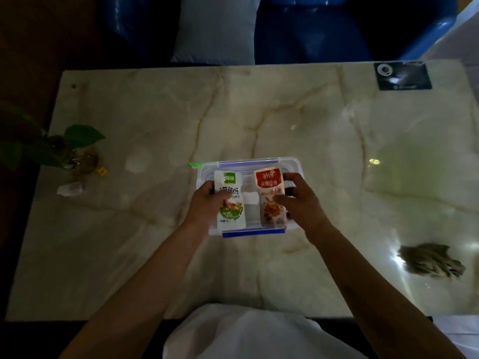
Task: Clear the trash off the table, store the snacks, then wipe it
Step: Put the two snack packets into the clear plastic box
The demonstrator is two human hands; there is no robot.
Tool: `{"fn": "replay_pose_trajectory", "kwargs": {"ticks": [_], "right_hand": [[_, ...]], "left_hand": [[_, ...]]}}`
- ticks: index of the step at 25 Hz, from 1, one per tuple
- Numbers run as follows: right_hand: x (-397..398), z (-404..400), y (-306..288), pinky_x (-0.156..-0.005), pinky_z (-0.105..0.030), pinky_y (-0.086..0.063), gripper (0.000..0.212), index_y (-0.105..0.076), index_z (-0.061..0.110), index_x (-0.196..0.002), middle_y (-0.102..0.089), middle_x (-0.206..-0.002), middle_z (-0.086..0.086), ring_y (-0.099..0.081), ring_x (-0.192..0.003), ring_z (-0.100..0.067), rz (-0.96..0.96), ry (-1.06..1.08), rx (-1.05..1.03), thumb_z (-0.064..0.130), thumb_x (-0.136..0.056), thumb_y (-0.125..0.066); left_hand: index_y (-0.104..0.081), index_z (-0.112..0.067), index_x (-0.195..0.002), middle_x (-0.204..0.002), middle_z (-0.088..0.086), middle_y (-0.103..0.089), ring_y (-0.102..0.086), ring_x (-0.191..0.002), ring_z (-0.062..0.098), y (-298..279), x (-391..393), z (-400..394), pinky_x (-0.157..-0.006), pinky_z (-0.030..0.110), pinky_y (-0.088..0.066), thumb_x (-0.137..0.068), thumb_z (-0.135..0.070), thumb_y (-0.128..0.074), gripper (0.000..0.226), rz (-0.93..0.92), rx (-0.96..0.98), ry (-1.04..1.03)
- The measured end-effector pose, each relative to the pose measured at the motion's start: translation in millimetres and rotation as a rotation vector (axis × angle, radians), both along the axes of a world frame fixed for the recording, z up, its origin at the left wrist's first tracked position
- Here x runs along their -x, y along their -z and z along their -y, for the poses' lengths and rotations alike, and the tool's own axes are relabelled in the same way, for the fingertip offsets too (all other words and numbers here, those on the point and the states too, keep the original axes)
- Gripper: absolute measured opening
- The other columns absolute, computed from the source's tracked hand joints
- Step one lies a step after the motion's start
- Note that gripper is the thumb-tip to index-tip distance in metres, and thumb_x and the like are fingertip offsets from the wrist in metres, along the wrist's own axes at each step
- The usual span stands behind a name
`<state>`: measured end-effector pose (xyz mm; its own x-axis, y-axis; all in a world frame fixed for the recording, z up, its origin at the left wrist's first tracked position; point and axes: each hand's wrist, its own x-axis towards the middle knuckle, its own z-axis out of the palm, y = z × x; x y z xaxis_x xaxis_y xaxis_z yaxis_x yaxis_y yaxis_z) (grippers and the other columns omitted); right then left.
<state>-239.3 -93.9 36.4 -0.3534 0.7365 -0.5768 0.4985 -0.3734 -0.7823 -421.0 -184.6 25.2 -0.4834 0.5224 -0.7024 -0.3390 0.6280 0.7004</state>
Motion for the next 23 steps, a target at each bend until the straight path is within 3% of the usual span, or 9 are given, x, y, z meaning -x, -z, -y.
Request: {"fn": "replay_pose_trajectory", "kwargs": {"ticks": [3,5,11,14,19,23], "right_hand": [[24,-13,22,-0.092,-0.05,-0.054,0.038,-0.052,0.025,-0.121,-0.066,-0.114,-0.005,-0.064,-0.105,-0.027,0.134,-0.009,-0.014,0.01,-0.087,-0.058],[32,-16,38,-0.09,-0.05,-0.056,0.034,-0.051,0.02,-0.123,-0.066,-0.113,-0.007,-0.064,-0.103,-0.028,0.225,-0.041,-0.036,0.015,-0.089,-0.056],[33,-22,70,-0.082,-0.04,-0.053,0.026,-0.05,0.021,-0.118,-0.064,-0.098,-0.008,-0.061,-0.089,-0.026,0.397,-0.06,-0.055,0.024,-0.092,-0.055],[36,-18,78,-0.074,-0.034,-0.048,0.01,-0.049,0.027,-0.103,-0.061,-0.091,0.0,-0.06,-0.086,-0.022,0.443,-0.078,-0.101,0.026,-0.094,-0.054],[36,-9,83,-0.086,-0.045,-0.053,0.037,-0.041,0.018,-0.128,-0.063,-0.114,-0.009,-0.063,-0.104,-0.029,0.596,-0.216,-0.208,0.026,-0.094,-0.052],[35,-8,84,-0.087,-0.044,-0.05,0.037,-0.036,0.018,-0.134,-0.055,-0.127,-0.011,-0.059,-0.109,-0.029,0.633,-0.238,-0.248,0.031,-0.099,-0.037]], "left_hand": [[-0.065,-0.013,-0.091,-0.108,0.019,-0.071,-0.069,-0.096,0.034,18,2,-27,-0.087,0.048,-0.057,-0.083,0.001,-0.06,0.017,-0.028,0.049,0.064],[-0.066,-0.007,-0.103,-0.114,0.02,-0.07,-0.067,-0.102,0.034,33,1,-36,-0.092,0.048,-0.055,-0.083,0.003,-0.056,0.024,-0.083,0.102,0.129],[-0.058,0.0,-0.12,-0.122,0.021,-0.065,-0.062,-0.111,0.036,69,0,-43,-0.095,0.045,-0.053,-0.088,0.0,-0.052,0.032,-0.17,0.29,0.152],[-0.055,-0.004,-0.121,-0.124,0.017,-0.064,-0.06,-0.113,0.034,73,-1,-41,-0.086,0.034,-0.048,-0.089,-0.004,-0.055,0.032,-0.24,0.331,0.149],[-0.033,-0.009,-0.139,-0.129,0.018,-0.057,-0.057,-0.116,0.037,75,-7,-36,-0.093,0.044,-0.05,-0.09,-0.017,-0.057,0.055,-0.413,0.414,0.298],[-0.029,-0.006,-0.139,-0.131,0.022,-0.05,-0.055,-0.115,0.039,71,-12,-36,-0.093,0.048,-0.048,-0.09,-0.015,-0.056,0.057,-0.558,0.43,0.363]]}}
